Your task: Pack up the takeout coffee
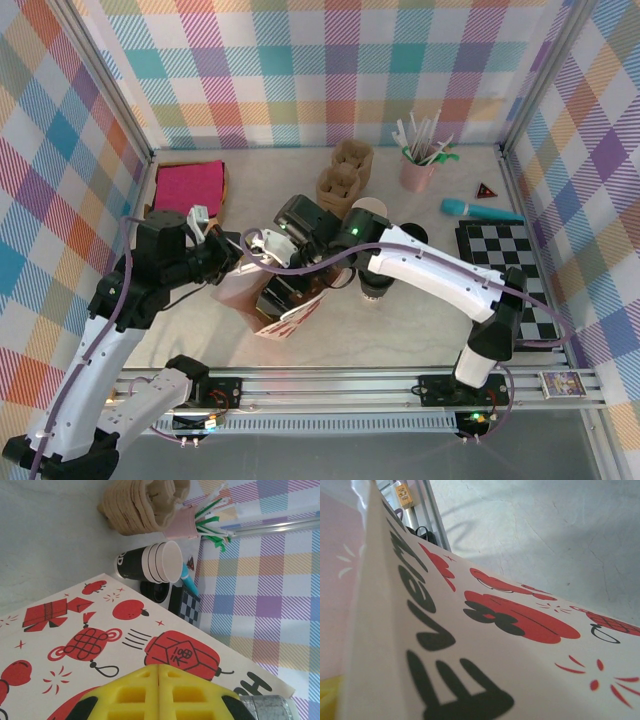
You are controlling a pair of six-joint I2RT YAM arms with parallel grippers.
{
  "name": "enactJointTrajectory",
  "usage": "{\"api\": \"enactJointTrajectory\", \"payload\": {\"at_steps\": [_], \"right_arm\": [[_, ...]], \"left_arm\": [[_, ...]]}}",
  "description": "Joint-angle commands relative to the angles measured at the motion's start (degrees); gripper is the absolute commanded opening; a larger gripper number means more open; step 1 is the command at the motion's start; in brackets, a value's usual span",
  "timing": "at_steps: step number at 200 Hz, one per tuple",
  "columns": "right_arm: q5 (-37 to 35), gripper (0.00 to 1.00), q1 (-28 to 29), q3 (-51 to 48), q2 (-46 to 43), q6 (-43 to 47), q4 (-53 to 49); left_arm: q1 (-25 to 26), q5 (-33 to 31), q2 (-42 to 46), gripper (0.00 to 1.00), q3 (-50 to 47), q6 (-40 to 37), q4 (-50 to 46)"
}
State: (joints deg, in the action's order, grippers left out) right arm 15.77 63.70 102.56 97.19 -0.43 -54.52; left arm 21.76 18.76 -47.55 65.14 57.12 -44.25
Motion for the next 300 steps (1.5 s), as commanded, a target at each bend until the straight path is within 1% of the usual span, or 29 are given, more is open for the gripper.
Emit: {"api": "enactJointTrajectory", "payload": {"at_steps": [1, 7, 19, 28, 58, 98, 115, 131, 162, 180, 198, 215, 245, 300], "right_arm": [[9.17, 1.0, 0.39, -2.25, -5.88, 6.76, -4.04], [10.37, 1.0, -0.37, -2.74, -6.14, 5.53, -3.36], [15.21, 0.99, -2.53, -2.45, -5.43, 2.64, -3.2], [15.87, 1.0, -3.21, -1.63, -4.31, 1.38, -3.75], [9.56, 1.0, -3.18, 1.15, -0.04, -1.95, -5.02], [4.81, 0.99, -3.22, 2.9, 3.84, -8.28, -2.78], [-2.31, 0.99, -3.2, 4.34, 4.85, -12.99, -3.16], [-5.64, 0.99, -3.11, 6.34, 5.89, -14.27, -4.79], [-9.0, 1.0, -2.9, 5.04, 4.62, -14.83, -2.23], [-17.04, 0.99, -2.2, 7.19, 5.46, -15.68, -3.83], [-19.54, 0.99, -1.79, 8.76, 6.02, -16.44, -3.64], [-19.13, 0.99, -1.34, 8.5, 5.56, -15.87, -1.3], [-18.58, 0.99, -1.03, 10.0, 4.04, -14.49, -0.76], [-18.88, 0.99, -1.02, 16.01, -0.4, -10.12, -5.93]], "left_arm": [[-3.92, -6.53, -1.05, 0.0, 0.21, 0.71, 3.07], [-3.92, -6.32, -0.93, 0.0, 0.03, 0.71, 3.32], [-4.01, -5.88, -1.0, 0.0, -0.11, 0.46, 3.64], [-4.01, -5.15, -1.1, 0.0, -0.04, 0.19, 3.79], [-3.96, -3.29, -0.99, 0.0, 0.5, -1.02, 4.15], [-3.92, -1.92, 0.04, 0.0, -0.87, -1.93, 4.35], [-3.92, -1.45, 0.69, 0.0, -1.55, -2.14, 4.43], [-3.92, -1.3, 1.29, 0.0, -1.53, -2.66, 4.24], [-3.92, -1.21, 2.03, 0.0, -1.08, -3.16, 3.82], [-3.92, -0.02, 1.71, 0.0, -1.28, -3.16, 4.34], [-3.92, 0.57, 1.57, 0.0, -1.59, -3.25, 4.41], [-3.92, 0.42, 1.69, 0.0, -2.02, -3.32, 4.53], [-3.92, -0.77, 1.88, 0.0, -2.17, -3.94, 3.57], [-3.92, -2.23, 1.2, 0.0, -2.39, -5.17, 3.05]]}}
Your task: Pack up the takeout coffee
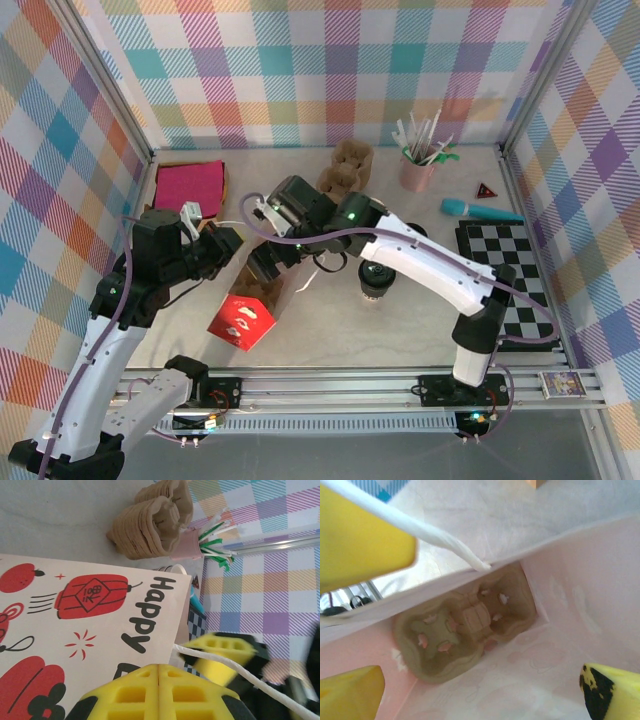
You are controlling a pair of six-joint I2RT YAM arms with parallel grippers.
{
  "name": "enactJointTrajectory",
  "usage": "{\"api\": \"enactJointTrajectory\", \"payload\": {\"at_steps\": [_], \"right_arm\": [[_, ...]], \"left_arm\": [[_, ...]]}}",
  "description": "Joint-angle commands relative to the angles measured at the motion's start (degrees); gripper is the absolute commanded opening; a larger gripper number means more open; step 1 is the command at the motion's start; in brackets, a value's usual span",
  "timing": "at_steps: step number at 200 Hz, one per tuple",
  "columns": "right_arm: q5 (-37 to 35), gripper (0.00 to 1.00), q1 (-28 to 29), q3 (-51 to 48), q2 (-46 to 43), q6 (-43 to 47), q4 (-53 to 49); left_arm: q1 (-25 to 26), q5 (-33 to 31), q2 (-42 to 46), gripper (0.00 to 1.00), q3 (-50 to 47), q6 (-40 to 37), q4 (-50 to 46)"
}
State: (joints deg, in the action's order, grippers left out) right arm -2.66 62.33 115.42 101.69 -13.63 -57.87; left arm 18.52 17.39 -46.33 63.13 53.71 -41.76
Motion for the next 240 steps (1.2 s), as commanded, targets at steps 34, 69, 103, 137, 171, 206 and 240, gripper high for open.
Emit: {"api": "enactJointTrajectory", "payload": {"at_steps": [34, 69, 103, 137, 171, 206, 240], "right_arm": [[-0.95, 0.99, 0.35, 2.94, -8.86, 5.76, -1.31], [-4.56, 0.99, 0.34, 3.58, -10.57, 6.93, -1.93], [-11.43, 0.99, 0.23, 3.26, -11.06, 5.0, -4.46], [-18.58, 0.99, -1.28, 0.2, -10.73, 0.15, -5.82], [-15.79, 0.99, -5.25, -0.96, -9.74, -1.62, -4.49], [-10.69, 0.99, -7.78, 0.42, -6.8, -1.56, -4.24], [-7.26, 0.99, -8.26, 1.79, -2.91, -0.96, -3.73]], "left_arm": [[-0.76, -1.82, -2.54, 0.0, 0.26, -2.99, 1.71], [-1.08, -0.43, -7.51, 0.03, 4.36, -3.89, 2.62], [-1.85, -4.38, -10.15, 0.47, 9.66, -7.9, -1.92], [-3.29, -5.79, -10.33, 0.63, 11.04, -10.97, -3.45], [-3.32, -9.04, -13.58, 0.64, 16.62, -18.87, -7.68], [-3.8, -13.15, -16.92, 0.67, 18.17, -26.5, -10.26], [-4.25, -11.22, -20.45, 0.66, 15.7, -26.53, -7.49]]}}
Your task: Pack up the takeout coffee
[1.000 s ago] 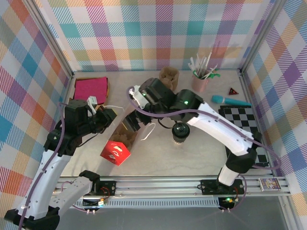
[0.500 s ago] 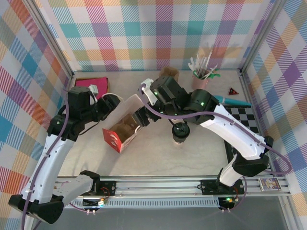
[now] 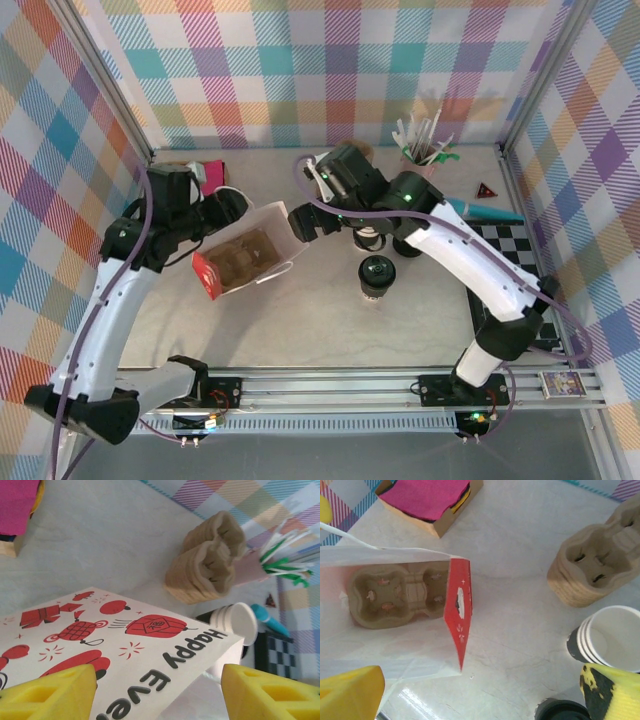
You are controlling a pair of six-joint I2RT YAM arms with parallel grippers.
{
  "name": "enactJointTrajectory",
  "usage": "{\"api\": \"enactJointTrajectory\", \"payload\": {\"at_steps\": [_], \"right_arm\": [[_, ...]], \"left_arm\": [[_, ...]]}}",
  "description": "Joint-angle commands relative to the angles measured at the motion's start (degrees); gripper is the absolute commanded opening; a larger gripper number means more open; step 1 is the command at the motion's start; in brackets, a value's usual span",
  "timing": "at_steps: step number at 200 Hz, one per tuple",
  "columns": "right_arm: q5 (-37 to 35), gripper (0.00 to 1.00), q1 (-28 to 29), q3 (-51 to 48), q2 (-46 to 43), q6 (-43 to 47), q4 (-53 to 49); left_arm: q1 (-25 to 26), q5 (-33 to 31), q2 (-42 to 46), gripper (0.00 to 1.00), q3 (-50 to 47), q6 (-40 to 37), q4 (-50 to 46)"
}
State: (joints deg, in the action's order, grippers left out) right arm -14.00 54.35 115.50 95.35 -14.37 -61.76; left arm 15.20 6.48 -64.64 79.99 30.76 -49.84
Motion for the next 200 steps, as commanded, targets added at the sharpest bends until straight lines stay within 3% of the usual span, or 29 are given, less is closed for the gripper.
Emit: {"api": "enactJointTrajectory", "payload": {"at_steps": [1, 41, 59, 80, 94, 145, 178, 200], "right_arm": [[4.16, 1.0, -0.29, 1.77, 3.57, -0.17, 0.15], [6.58, 0.99, -0.81, 1.99, 6.8, 0.22, 0.94], [7.42, 1.0, -1.08, 2.99, 8.05, 0.29, 1.07], [7.88, 0.99, -1.49, 5.14, 10.1, 0.48, 1.04], [9.41, 0.99, -2.01, 8.25, 12.45, 0.9, -0.07], [14.78, 0.98, -4.23, 23.91, 22.89, 2.67, -7.22], [14.61, 0.86, -4.18, 23.18, 23.59, 2.9, -6.71], [14.27, 0.86, -4.42, 23.69, 23.78, 3.13, -5.61]], "left_arm": [[-0.94, -0.28, -2.19, 0.66, -1.19, -3.55, 0.65], [-1.23, -3.7, -5.95, 0.66, -1.08, -7.64, -0.78], [-1.23, -5.47, -6.76, 0.7, 0.86, -9.78, -2.85], [-1.46, -4.97, -6.41, 0.95, 3.53, -12.58, -4.28], [-1.49, -4.85, -7.39, 0.99, 6.76, -14.28, -7.26], [-2.52, -3.07, -8.0, 0.99, 7.69, -16.22, -9.85], [-3.42, -1.17, -8.82, 0.97, 6.67, -16.46, -9.08], [-3.47, -0.51, -10.36, 0.96, 7.28, -17.61, -10.21]]}}
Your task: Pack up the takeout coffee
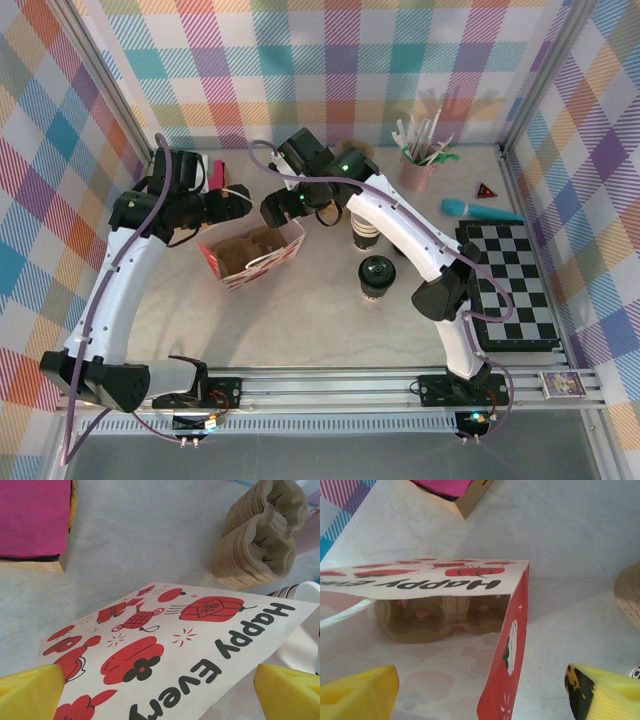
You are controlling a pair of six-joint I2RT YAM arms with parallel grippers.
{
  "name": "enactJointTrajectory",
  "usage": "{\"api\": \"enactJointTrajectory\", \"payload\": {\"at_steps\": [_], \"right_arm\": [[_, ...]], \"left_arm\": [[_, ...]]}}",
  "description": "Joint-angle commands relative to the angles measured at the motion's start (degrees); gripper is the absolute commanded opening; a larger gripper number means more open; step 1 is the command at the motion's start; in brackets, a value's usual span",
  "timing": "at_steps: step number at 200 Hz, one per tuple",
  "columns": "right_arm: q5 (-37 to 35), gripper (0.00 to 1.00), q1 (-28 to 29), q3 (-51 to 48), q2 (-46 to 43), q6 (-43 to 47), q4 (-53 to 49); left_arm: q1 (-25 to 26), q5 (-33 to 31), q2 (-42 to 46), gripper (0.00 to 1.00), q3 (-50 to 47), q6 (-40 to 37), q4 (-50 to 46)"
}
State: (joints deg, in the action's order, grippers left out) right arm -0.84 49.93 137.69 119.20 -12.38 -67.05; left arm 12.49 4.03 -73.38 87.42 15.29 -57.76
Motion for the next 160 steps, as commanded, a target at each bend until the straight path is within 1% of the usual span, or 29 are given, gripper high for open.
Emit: {"api": "enactJointTrajectory", "payload": {"at_steps": [1, 16, 40, 56, 87, 141, 160], "right_arm": [[1.11, 0.86, -0.05, 1.61, -0.04, 1.14, -0.3], [1.94, 0.86, -0.43, 3.14, 0.9, 1.11, 0.07], [2.99, 0.87, -0.71, 6.03, 3.36, 0.84, -0.43], [3.04, 0.87, -1.09, 7.34, 4.74, 0.4, -0.29], [3.56, 0.83, -2.5, 7.9, 5.64, -0.98, 0.96], [3.08, 0.76, -5.27, 8.5, 5.53, -4.18, 3.3], [3.15, 0.76, -5.28, 8.6, 4.93, -4.23, 4.0]], "left_arm": [[-0.74, 1.9, -1.65, 0.96, -0.15, -2.17, -2.37], [-0.71, 0.95, -1.66, 0.96, -0.08, -3.06, -2.79], [-0.71, -1.18, -2.35, 1.0, 1.5, -5.4, -5.66], [-0.71, -2.3, -2.55, 1.0, 2.25, -6.3, -7.26], [-0.71, -2.49, -1.63, 1.0, 2.01, -6.91, -7.95], [-0.71, -3.5, -3.33, 1.0, 4.65, -7.8, -10.03], [-0.71, -2.56, -4.35, 1.0, 5.95, -8.74, -11.65]]}}
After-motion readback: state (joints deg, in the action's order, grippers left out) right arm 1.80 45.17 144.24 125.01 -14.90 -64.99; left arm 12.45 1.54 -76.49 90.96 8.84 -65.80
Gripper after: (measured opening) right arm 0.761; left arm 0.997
